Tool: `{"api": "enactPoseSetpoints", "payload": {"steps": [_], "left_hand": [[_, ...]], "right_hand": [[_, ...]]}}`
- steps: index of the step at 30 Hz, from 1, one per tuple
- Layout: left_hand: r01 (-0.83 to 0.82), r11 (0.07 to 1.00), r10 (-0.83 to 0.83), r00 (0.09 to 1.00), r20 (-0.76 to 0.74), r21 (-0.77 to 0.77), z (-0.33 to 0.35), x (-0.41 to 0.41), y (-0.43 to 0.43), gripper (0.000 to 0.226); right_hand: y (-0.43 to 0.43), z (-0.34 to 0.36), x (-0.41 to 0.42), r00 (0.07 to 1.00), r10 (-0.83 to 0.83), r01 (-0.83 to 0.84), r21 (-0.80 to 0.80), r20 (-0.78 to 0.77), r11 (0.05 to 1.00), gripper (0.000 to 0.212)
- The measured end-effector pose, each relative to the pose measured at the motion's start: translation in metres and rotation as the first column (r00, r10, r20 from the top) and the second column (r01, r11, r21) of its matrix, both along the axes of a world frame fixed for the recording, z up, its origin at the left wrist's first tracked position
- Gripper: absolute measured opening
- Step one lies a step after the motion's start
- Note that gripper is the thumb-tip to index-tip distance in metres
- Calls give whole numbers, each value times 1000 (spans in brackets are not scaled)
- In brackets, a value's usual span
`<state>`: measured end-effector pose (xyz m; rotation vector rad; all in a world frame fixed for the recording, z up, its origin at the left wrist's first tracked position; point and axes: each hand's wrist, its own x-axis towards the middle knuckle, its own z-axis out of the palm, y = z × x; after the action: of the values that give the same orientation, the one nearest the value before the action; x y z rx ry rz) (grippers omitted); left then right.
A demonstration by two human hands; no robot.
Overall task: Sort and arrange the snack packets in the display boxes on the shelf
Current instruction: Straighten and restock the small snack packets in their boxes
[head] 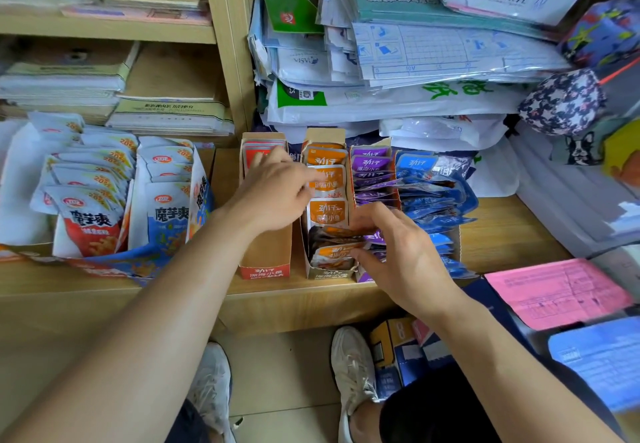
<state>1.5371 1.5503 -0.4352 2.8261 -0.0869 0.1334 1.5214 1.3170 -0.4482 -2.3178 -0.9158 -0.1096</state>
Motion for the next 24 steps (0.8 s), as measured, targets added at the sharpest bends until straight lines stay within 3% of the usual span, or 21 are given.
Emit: {"api": "enactPoseSetpoints", "payload": {"steps": [2,5,10,16,18,20,22,24], "left_hand": [[-1,994,2,1000,-2,109,-8,1,-4,34],[-1,988,-4,999,33,157,-13,5,-7,34],[-10,991,7,1000,25,133,-15,8,-12,33],[-64,996,68,996,54,-67,0,6,-12,2],[-20,963,24,1000,13,-269,13,2,-7,5],[79,887,-141,984,-105,-456,26,-6,-2,10],[96,826,-261,939,-225,-555,32,-13,1,13],[52,775,-246,943,-225,-630,30,-13,4,20]], "right_hand": [[-2,2,0,998,46,-44,-43,40,998,44],[-5,3,1,997,63,-60,-65,45,996,40],[-6,4,2,997,72,-70,-80,19,994,39],[-3,0,5,996,35,-32,-30,77,999,40],[1,-2,7,994,9,-6,-35,107,999,45],[5,-3,8,995,5,-2,-26,96,1000,46],[8,-3,7,999,11,-10,-9,51,1000,45],[8,-3,5,1000,3,-3,1,4,1000,42]]}}
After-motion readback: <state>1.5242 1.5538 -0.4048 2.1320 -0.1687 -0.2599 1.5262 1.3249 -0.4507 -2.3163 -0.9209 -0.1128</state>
